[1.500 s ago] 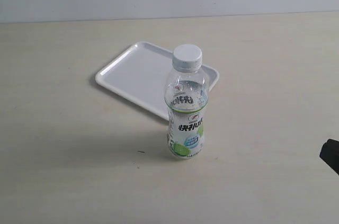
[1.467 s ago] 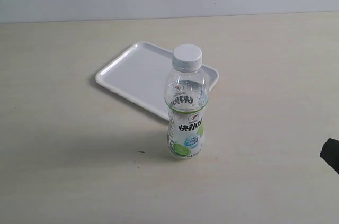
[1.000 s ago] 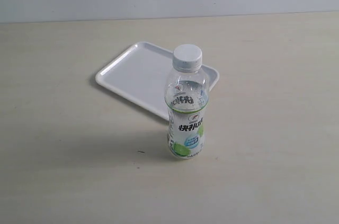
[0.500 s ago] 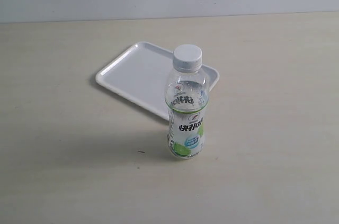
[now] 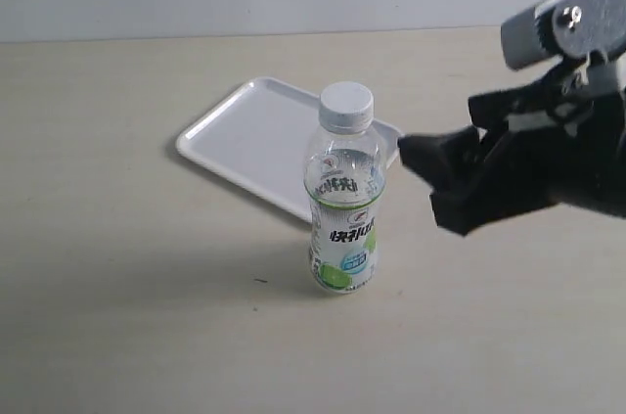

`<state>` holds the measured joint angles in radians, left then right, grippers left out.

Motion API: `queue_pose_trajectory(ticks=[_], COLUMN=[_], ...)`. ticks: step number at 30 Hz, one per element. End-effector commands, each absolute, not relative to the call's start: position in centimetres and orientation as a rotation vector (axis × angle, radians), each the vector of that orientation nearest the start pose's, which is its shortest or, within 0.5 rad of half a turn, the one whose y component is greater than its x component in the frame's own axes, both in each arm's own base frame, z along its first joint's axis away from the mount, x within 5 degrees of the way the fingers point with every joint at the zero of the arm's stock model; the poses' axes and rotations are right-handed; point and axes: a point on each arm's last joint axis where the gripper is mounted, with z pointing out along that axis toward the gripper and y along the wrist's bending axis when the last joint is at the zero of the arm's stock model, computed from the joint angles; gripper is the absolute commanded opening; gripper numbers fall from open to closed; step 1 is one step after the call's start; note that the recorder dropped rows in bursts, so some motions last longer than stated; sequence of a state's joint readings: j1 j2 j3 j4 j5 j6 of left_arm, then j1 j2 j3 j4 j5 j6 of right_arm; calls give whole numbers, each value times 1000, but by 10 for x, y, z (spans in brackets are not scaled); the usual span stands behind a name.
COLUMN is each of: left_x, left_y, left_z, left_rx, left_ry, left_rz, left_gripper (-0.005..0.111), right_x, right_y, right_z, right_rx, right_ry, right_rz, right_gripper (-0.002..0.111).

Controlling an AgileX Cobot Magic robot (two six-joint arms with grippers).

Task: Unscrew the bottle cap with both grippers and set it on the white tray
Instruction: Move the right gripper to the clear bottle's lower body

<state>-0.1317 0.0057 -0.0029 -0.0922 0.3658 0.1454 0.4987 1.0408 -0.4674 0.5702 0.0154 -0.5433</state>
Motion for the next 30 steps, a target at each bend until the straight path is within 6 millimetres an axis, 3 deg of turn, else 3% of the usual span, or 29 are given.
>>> queue_pose_trajectory(ticks=[1,6,15,20,24,30], left_x=[52,52,52,52,52,52], left_y=[-10,-10,-10,-10,-10,-10], left_z=[181,181,181,181,181,181], left_rx=[192,192,192,192,192,192], left_ry=[1833,1833,1833,1833,1833,1833], left_rz=[-88,-88,-88,-88,-88,-88], left_gripper=[0,0,0,0,0,0], right_x=[162,156,150,145,142,152], right_y=[94,89,118,114,124,128], right_z=[213,188,178,158,150,138], right_rx=[-552,-530,-679,-534,-581,-543], right_ry=[2184,2259,2139,2011,1954,1901], right_rz=[348,314,311,284,410,373], right_gripper=[105,105,105,105,105,105])
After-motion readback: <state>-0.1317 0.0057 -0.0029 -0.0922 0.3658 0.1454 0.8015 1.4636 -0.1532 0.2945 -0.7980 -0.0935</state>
